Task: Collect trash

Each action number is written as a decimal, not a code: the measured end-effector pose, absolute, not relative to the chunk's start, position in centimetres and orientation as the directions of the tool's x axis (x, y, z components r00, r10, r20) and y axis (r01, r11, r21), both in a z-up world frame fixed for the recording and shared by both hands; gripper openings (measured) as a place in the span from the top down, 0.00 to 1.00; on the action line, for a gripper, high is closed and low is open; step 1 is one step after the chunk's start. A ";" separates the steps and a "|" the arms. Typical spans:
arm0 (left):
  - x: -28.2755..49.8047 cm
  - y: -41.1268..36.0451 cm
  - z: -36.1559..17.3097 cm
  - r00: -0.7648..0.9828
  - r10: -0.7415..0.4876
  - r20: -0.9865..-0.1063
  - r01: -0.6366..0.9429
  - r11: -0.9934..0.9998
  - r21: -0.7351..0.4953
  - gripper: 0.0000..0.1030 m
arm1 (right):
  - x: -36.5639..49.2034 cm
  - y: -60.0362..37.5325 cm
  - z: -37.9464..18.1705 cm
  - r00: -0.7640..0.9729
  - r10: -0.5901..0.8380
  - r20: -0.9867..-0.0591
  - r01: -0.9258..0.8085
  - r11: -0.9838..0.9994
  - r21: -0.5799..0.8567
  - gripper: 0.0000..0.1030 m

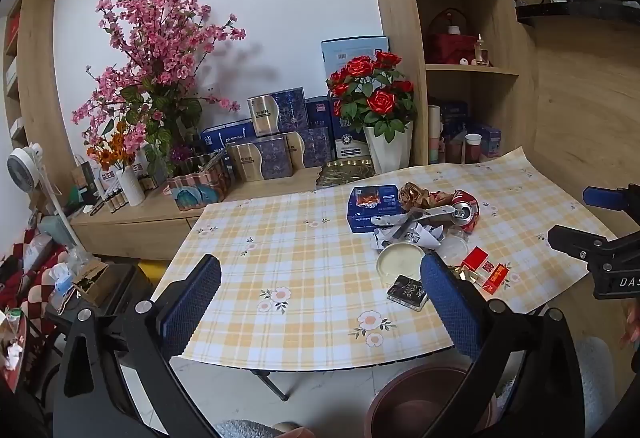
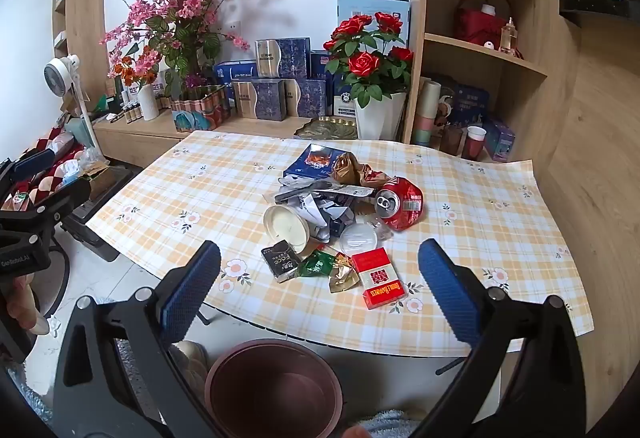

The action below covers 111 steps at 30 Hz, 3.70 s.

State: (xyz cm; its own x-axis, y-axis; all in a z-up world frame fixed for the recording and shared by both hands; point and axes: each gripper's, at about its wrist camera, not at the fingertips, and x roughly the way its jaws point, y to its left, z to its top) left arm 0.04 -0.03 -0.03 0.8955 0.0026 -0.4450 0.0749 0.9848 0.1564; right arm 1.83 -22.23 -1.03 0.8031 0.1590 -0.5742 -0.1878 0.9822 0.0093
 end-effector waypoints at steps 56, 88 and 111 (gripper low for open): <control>-0.2 0.5 -0.9 0.893 -0.003 -0.449 0.073 0.987 0.140 0.05 | 1.5 -22.0 -1.4 0.805 0.154 -0.573 -0.188 0.982 0.000 0.05; 0.1 0.6 -1.7 0.880 -0.077 -0.468 0.147 0.982 0.115 0.05 | 1.6 -22.3 -1.7 0.803 0.148 -0.577 -0.181 0.983 0.000 0.05; 6.9 0.9 -10.0 0.799 -0.086 -0.595 0.173 0.981 0.090 0.05 | 5.9 -28.1 -11.5 0.695 0.050 -0.717 -0.038 0.999 0.033 0.05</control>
State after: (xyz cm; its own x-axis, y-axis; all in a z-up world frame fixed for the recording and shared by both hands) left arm 6.89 0.90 -9.97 0.7990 -0.0861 -0.5952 0.1728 0.9808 0.0902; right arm 5.85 -28.08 -11.52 0.6950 0.0501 -0.7172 -0.0382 0.9987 0.0328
